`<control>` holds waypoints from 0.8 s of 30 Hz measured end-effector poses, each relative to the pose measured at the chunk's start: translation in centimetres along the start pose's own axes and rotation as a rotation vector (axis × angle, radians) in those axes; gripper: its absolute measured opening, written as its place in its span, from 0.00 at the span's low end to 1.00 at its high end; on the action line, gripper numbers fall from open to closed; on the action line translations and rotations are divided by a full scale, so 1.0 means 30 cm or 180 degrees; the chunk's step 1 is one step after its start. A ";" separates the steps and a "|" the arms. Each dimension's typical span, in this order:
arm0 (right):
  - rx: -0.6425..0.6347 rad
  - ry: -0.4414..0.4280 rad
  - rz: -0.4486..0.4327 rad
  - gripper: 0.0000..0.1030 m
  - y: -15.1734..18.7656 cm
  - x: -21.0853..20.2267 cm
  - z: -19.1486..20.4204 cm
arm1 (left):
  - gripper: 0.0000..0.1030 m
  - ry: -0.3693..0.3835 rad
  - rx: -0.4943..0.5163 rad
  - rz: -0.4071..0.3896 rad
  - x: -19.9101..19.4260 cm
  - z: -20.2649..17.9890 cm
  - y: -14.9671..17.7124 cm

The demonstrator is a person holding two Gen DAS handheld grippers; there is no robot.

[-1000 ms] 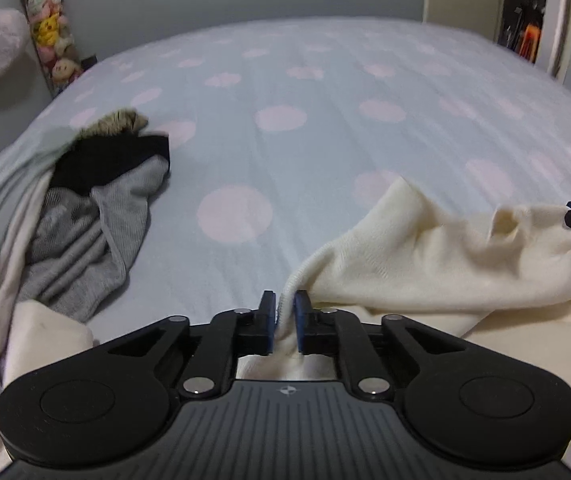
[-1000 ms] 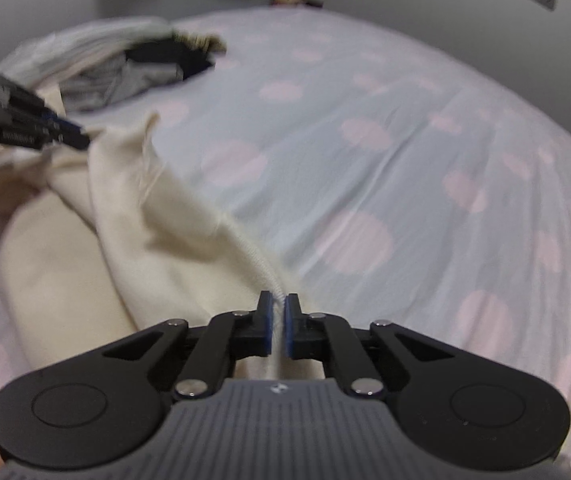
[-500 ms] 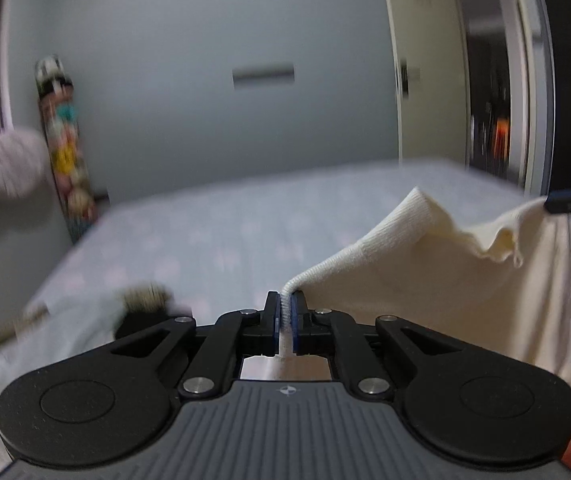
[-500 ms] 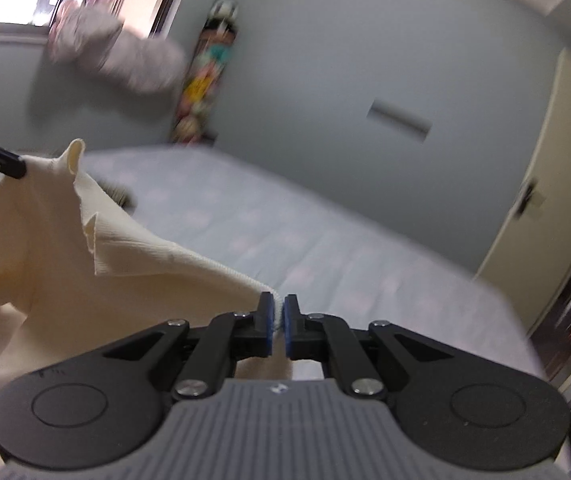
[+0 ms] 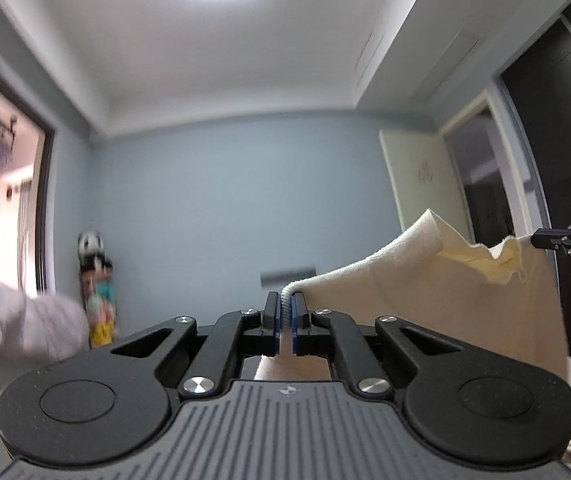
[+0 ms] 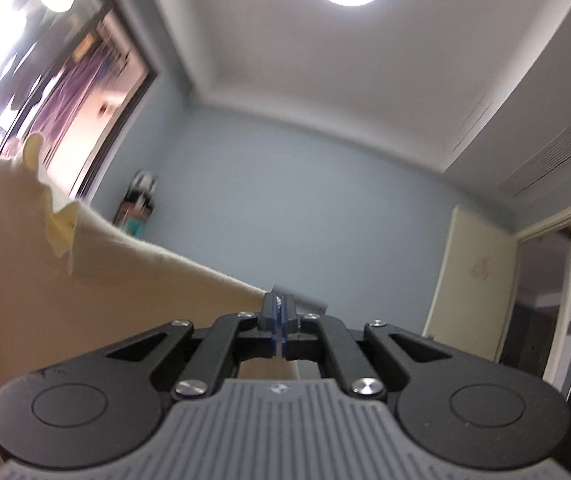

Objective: Fold clothes
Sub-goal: 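Lift the sweater by its shoulders with both grippers and shake it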

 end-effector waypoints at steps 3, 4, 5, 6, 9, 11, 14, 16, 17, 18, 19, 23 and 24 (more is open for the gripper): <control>0.0000 0.0136 -0.0268 0.02 -0.087 -0.100 -0.044 | 0.03 0.0013 0.0035 -0.0275 -0.079 -0.025 -0.088; -0.0006 0.0180 -0.0348 0.02 -0.115 -0.133 -0.056 | 0.03 0.0016 0.0049 -0.0366 -0.105 -0.033 -0.115; -0.0013 0.0224 -0.0429 0.02 -0.143 -0.167 -0.069 | 0.03 0.0023 0.0060 -0.0439 -0.132 -0.042 -0.140; -0.0016 0.0262 -0.0502 0.02 -0.169 -0.199 -0.080 | 0.03 0.0046 0.0060 -0.0494 -0.153 -0.052 -0.162; 0.0017 0.0317 -0.0636 0.02 -0.224 -0.276 -0.111 | 0.03 0.0119 0.0049 -0.0594 -0.198 -0.069 -0.208; 0.0018 0.0347 -0.0681 0.02 -0.247 -0.319 -0.126 | 0.03 0.0162 0.0053 -0.0603 -0.206 -0.076 -0.222; 0.0024 0.0331 -0.0648 0.02 -0.240 -0.328 -0.131 | 0.03 0.0204 0.0099 -0.0441 -0.160 -0.090 -0.199; 0.0025 0.0303 -0.0557 0.02 -0.215 -0.311 -0.127 | 0.03 0.0227 0.0108 -0.0275 -0.101 -0.100 -0.164; 0.0028 0.0287 -0.0503 0.02 -0.199 -0.299 -0.124 | 0.03 0.0232 0.0084 -0.0171 -0.063 -0.102 -0.136; 0.0037 0.0266 -0.0423 0.02 -0.169 -0.278 -0.121 | 0.03 0.0238 0.0061 -0.0068 -0.026 -0.105 -0.108; 0.0037 0.0250 -0.0334 0.02 -0.136 -0.254 -0.117 | 0.03 0.0244 0.0038 0.0035 0.011 -0.107 -0.079; 0.0021 0.0144 0.0053 0.02 0.024 -0.115 -0.094 | 0.03 0.0228 0.0036 0.0441 0.196 -0.125 0.053; 0.0006 0.0121 0.0154 0.02 0.067 -0.075 -0.085 | 0.03 0.0226 0.0065 0.0539 0.244 -0.130 0.087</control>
Point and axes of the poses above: each gripper's, at about its wrist camera, not at the fingertips, and x roughly the way its jaws point, z to its left, y to its underside, the point moved 6 cm from there along x, roughly the way its jaws point, and after that the axes turned 7 degrees about z, right-handed, at the moved point
